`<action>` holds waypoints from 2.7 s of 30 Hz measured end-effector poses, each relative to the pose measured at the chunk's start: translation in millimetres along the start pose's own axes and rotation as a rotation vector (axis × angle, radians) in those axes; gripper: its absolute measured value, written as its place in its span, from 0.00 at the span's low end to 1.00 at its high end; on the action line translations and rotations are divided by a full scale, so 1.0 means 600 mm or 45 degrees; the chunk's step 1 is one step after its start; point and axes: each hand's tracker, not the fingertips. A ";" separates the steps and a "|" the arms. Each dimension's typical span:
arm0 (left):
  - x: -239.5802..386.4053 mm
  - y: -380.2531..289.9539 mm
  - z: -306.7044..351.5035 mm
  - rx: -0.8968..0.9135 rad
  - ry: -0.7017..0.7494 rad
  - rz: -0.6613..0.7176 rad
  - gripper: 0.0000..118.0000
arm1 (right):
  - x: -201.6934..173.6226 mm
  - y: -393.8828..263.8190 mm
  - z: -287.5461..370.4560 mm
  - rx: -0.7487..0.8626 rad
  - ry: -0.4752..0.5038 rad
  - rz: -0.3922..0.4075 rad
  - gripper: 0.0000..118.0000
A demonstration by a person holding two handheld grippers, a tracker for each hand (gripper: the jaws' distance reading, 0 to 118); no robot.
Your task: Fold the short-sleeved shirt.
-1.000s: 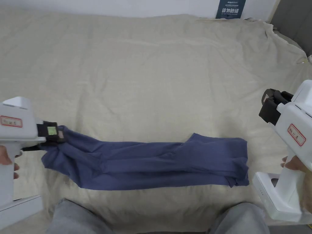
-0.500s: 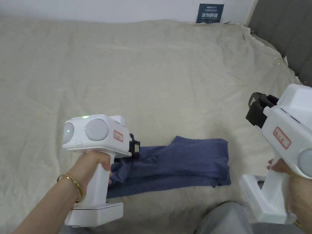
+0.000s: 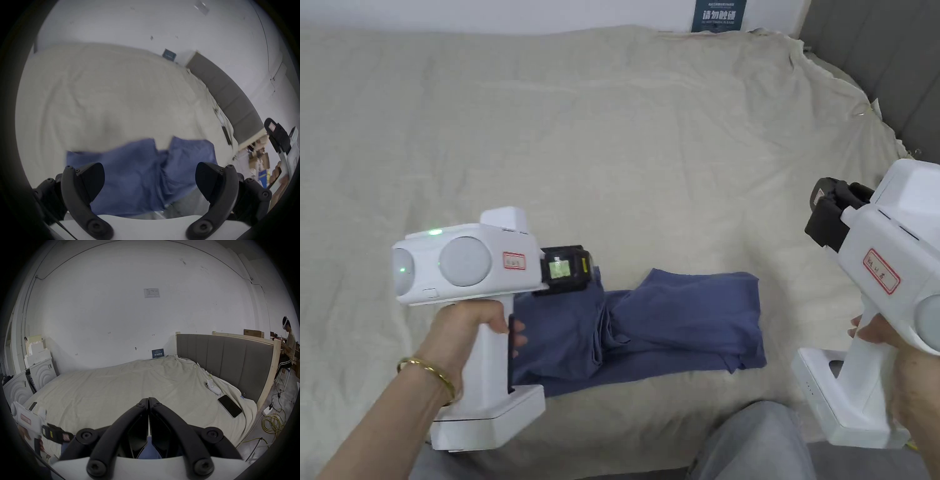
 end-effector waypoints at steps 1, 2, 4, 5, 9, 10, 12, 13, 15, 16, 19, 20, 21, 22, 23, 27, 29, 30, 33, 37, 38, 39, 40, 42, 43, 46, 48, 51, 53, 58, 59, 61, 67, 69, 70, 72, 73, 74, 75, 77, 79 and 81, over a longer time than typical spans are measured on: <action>-0.007 -0.001 0.007 0.061 0.070 -0.015 0.65 | 0.000 0.000 -0.001 -0.001 0.003 -0.003 0.00; -0.006 -0.005 0.017 0.100 0.117 -0.048 0.40 | -0.001 0.000 -0.001 -0.002 0.004 -0.005 0.00; -0.009 -0.021 0.013 0.142 0.247 -0.121 0.01 | -0.003 0.000 -0.002 -0.002 0.003 -0.009 0.00; -0.008 -0.031 0.009 0.150 0.281 -0.147 0.00 | -0.003 0.000 -0.002 -0.001 0.003 -0.015 0.00; 0.013 -0.086 0.000 0.128 0.257 -0.153 0.00 | -0.004 0.001 0.000 0.001 0.006 -0.025 0.00; 0.017 -0.100 -0.012 0.116 0.262 -0.163 0.00 | -0.004 0.001 0.000 0.000 0.004 -0.022 0.00; 0.037 -0.130 -0.023 0.081 0.261 -0.184 0.00 | -0.004 0.001 0.003 -0.002 0.005 -0.018 0.00; 0.047 -0.145 -0.027 0.041 0.228 -0.191 0.00 | -0.003 0.000 0.005 -0.002 0.004 -0.012 0.00; 0.062 -0.167 -0.045 -0.011 0.188 -0.193 0.00 | -0.001 0.000 0.006 -0.004 -0.001 -0.009 0.00; 0.077 -0.181 -0.049 -0.040 0.151 -0.208 0.00 | 0.001 -0.001 0.007 -0.008 0.001 -0.015 0.00; 0.102 -0.213 -0.075 -0.136 0.076 -0.253 0.00 | 0.004 -0.003 0.009 -0.011 -0.007 -0.016 0.00; 0.112 -0.222 -0.080 -0.166 0.062 -0.270 0.00 | 0.005 -0.004 0.010 -0.013 -0.010 -0.017 0.00; 0.120 -0.230 -0.084 -0.189 0.055 -0.277 0.00 | 0.007 -0.004 0.011 -0.017 -0.008 -0.020 0.00; 0.124 -0.232 -0.086 -0.186 0.064 -0.269 0.00 | 0.008 -0.004 0.012 -0.017 -0.010 -0.021 0.00; 0.128 -0.235 -0.086 -0.178 0.068 -0.272 0.00 | 0.009 -0.005 0.013 -0.016 -0.012 -0.019 0.00; 0.128 -0.221 -0.081 -0.207 0.040 -0.260 0.00 | 0.010 -0.005 0.014 -0.019 -0.009 -0.027 0.00; 0.132 -0.216 -0.075 -0.216 0.027 -0.280 0.00 | 0.008 -0.006 0.013 -0.019 -0.005 -0.033 0.00; 0.127 -0.213 -0.075 -0.214 -0.008 -0.284 0.00 | 0.007 -0.007 0.013 -0.019 -0.002 -0.037 0.00; 0.119 -0.174 -0.044 -0.164 -0.177 -0.161 0.00 | 0.003 -0.006 0.013 -0.021 0.008 -0.027 0.00; 0.088 -0.103 0.000 -0.004 -0.194 -0.076 0.00 | 0.000 -0.001 0.015 -0.012 0.017 -0.023 0.00; 0.076 -0.089 0.005 0.034 -0.193 -0.039 0.00 | 0.000 0.000 0.015 -0.009 0.017 -0.022 0.00; 0.058 -0.069 0.014 0.063 -0.198 -0.001 0.00 | -0.001 0.002 0.016 -0.003 0.017 -0.023 0.00; 0.041 -0.055 0.022 0.094 -0.196 0.035 0.00 | -0.001 0.003 0.015 0.002 0.018 -0.025 0.00; 0.007 -0.032 0.042 0.126 -0.189 0.084 0.00 | -0.003 0.005 0.015 0.008 0.021 -0.026 0.00; -0.013 -0.022 0.049 0.145 -0.173 0.111 0.05 | -0.004 0.006 0.015 0.010 0.022 -0.026 0.00; -0.076 -0.001 0.059 0.081 -0.202 0.183 0.28 | -0.006 0.008 0.011 0.010 0.030 -0.034 0.00; -0.122 0.007 0.061 0.034 -0.257 0.275 0.33 | -0.010 0.008 0.008 0.007 0.033 -0.028 0.00; -0.178 0.006 0.056 -0.004 -0.292 0.329 0.87 | -0.016 0.009 0.003 0.003 0.042 -0.028 0.00; -0.211 0.005 0.051 -0.060 -0.354 0.371 1.00 | -0.021 0.009 0.000 -0.002 0.044 -0.016 0.00; -0.261 -0.026 0.034 -0.184 -0.424 0.466 1.00 | -0.029 0.008 -0.007 -0.012 0.046 0.001 0.00; -0.266 -0.032 0.028 -0.214 -0.425 0.472 1.00 | -0.031 0.008 -0.008 -0.014 0.044 0.006 0.00; -0.277 -0.047 0.012 -0.266 -0.419 0.486 1.00 | -0.033 0.005 -0.012 -0.022 0.038 0.016 0.00; -0.281 -0.080 -0.024 -0.418 -0.485 0.530 0.88 | -0.032 -0.004 -0.019 -0.054 0.016 0.022 0.00; -0.275 -0.085 -0.028 -0.415 -0.473 0.518 0.88 | -0.030 -0.007 -0.021 -0.059 0.009 0.017 0.00; -0.279 -0.078 -0.027 -0.406 -0.485 0.521 0.88 | -0.029 -0.009 -0.022 -0.062 0.002 0.017 0.00; -0.276 -0.079 -0.029 -0.398 -0.493 0.538 0.87 | -0.027 -0.011 -0.024 -0.072 -0.001 0.009 0.00; -0.271 -0.081 -0.030 -0.394 -0.496 0.544 0.86 | -0.027 -0.012 -0.025 -0.076 0.000 0.005 0.00; -0.267 -0.082 -0.030 -0.387 -0.508 0.532 0.83 | -0.028 -0.013 -0.026 -0.078 -0.001 0.004 0.00; -0.262 -0.084 -0.031 -0.384 -0.510 0.510 0.79 | -0.028 -0.014 -0.026 -0.081 0.000 0.006 0.00; -0.251 -0.086 -0.034 -0.382 -0.502 0.483 0.72 | -0.029 -0.016 -0.028 -0.087 0.004 0.006 0.00; -0.249 -0.085 -0.036 -0.384 -0.495 0.474 0.57 | -0.032 -0.017 -0.028 -0.089 0.009 0.005 0.00; -0.241 -0.091 -0.046 -0.411 -0.361 0.425 0.19 | -0.034 -0.017 -0.028 -0.089 0.016 0.010 0.00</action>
